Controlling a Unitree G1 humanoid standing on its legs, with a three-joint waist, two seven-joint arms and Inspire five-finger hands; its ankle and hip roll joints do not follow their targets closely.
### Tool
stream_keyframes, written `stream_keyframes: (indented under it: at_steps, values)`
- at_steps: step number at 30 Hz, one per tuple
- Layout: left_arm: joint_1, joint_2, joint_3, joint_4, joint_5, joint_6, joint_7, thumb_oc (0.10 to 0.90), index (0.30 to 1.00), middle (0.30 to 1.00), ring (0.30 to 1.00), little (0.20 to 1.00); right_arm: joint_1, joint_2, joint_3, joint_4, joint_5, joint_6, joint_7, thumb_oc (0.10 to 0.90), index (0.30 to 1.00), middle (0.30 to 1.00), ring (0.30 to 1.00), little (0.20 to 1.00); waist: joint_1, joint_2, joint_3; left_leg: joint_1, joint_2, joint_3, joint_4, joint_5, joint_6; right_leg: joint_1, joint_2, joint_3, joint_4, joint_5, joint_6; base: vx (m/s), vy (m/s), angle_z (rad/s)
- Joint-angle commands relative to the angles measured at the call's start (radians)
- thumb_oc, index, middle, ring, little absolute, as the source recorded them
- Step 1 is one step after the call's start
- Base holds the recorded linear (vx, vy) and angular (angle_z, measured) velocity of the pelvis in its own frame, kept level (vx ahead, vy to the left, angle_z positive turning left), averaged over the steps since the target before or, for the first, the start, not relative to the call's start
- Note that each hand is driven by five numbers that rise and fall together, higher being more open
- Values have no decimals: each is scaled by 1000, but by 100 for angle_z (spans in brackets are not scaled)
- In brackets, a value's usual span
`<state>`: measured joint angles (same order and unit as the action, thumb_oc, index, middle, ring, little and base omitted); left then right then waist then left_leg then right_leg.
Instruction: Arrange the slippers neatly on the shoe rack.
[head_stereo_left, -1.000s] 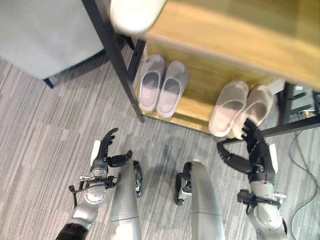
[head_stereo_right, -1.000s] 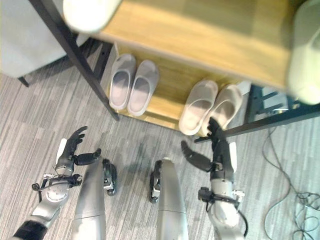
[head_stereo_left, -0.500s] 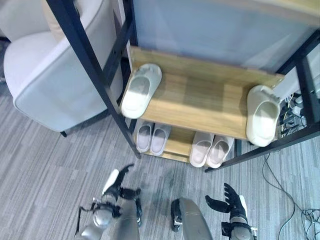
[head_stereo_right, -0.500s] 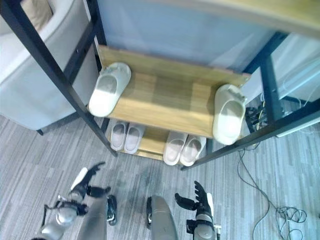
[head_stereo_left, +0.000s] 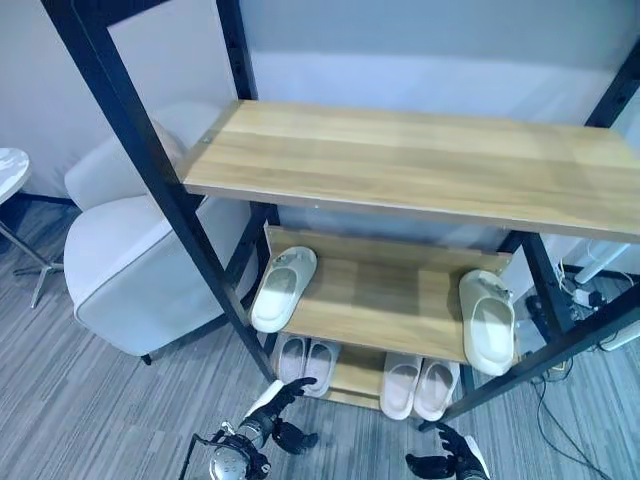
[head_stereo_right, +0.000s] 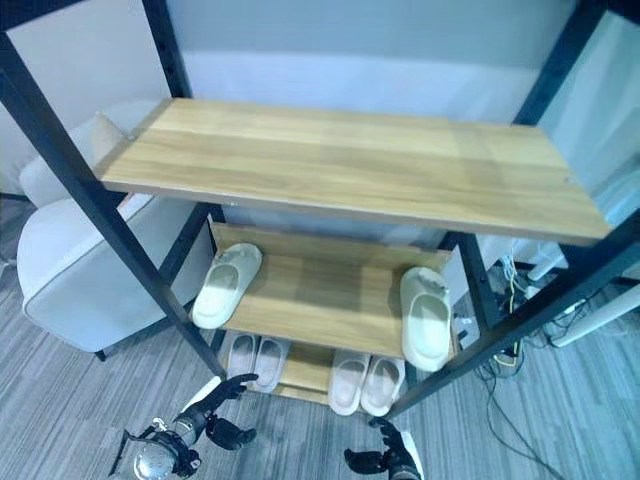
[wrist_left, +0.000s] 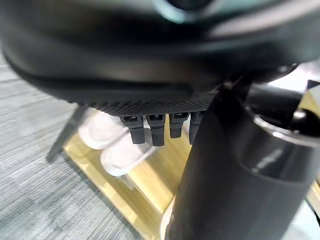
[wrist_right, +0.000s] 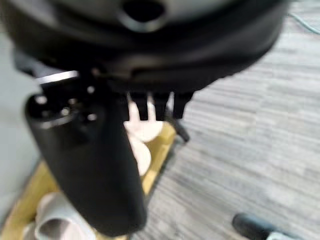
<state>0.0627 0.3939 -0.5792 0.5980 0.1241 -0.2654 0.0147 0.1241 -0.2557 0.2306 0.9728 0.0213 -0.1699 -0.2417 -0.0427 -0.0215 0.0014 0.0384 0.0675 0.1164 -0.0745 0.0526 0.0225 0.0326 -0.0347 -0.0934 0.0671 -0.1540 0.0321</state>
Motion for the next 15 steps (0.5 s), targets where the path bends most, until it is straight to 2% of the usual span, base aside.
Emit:
stream_keyframes:
  at_steps: [1,3,4,6,7,8,9,15]
  values:
    - [-37,-1,33,-18,46,-58,8,800,900,900,900,900,-28,-44,8,-19,-11,-31,2,800,900,900,900,900,17,-13,28,-2,-6,-13,44,-78,-75,0,-2,-2,-138,117,59,-96,-77,-2]
    - [-36,-25,60,36,41,-47,30,800,900,900,900,900,-38,-52,30,-15,-21,-28,10,800,900,900,900,900,43,-30,51,-27,-24,-59,103,-99,-71,1,-3,2,-136,122,61,-123,-34,-20]
    - [-25,-84,106,170,39,-27,62,800,900,900,900,900,-47,-54,45,11,-39,-23,22,800,900,900,900,900,55,-30,52,-23,-59,-116,87,-128,-55,2,0,2,-137,120,61,-124,8,-26]
    - [-23,-102,125,222,33,-18,70,800,900,900,900,900,-50,-52,49,23,-39,-21,27,800,900,900,900,900,58,-28,50,-15,-62,-110,77,-129,-50,6,-2,4,-136,123,61,-32,43,-8]
    - [-26,-133,152,338,31,-5,80,800,900,900,900,900,-56,-41,54,66,-36,-17,32,800,900,900,900,900,63,-28,37,1,-68,-108,61,-127,-44,16,-6,6,-143,126,63,23,43,5]
    - [-28,-134,152,340,32,-6,81,800,900,900,900,900,-57,-41,54,67,-36,-18,32,800,900,900,900,900,63,-28,38,2,-68,-108,60,-127,-44,17,-6,6,-143,126,63,32,94,4]
    - [-41,-152,176,422,31,10,97,800,900,900,900,900,-62,-32,62,90,-43,-10,39,800,900,900,900,900,66,-26,32,20,-71,-105,40,-121,-42,27,-9,3,-145,127,64,10,53,14]
    - [-73,-161,196,545,85,32,117,800,900,900,900,900,-74,-12,96,149,-79,2,64,800,900,900,900,900,72,-16,28,54,-79,-110,-6,-107,-35,37,-15,0,-142,131,68,-18,87,-1]
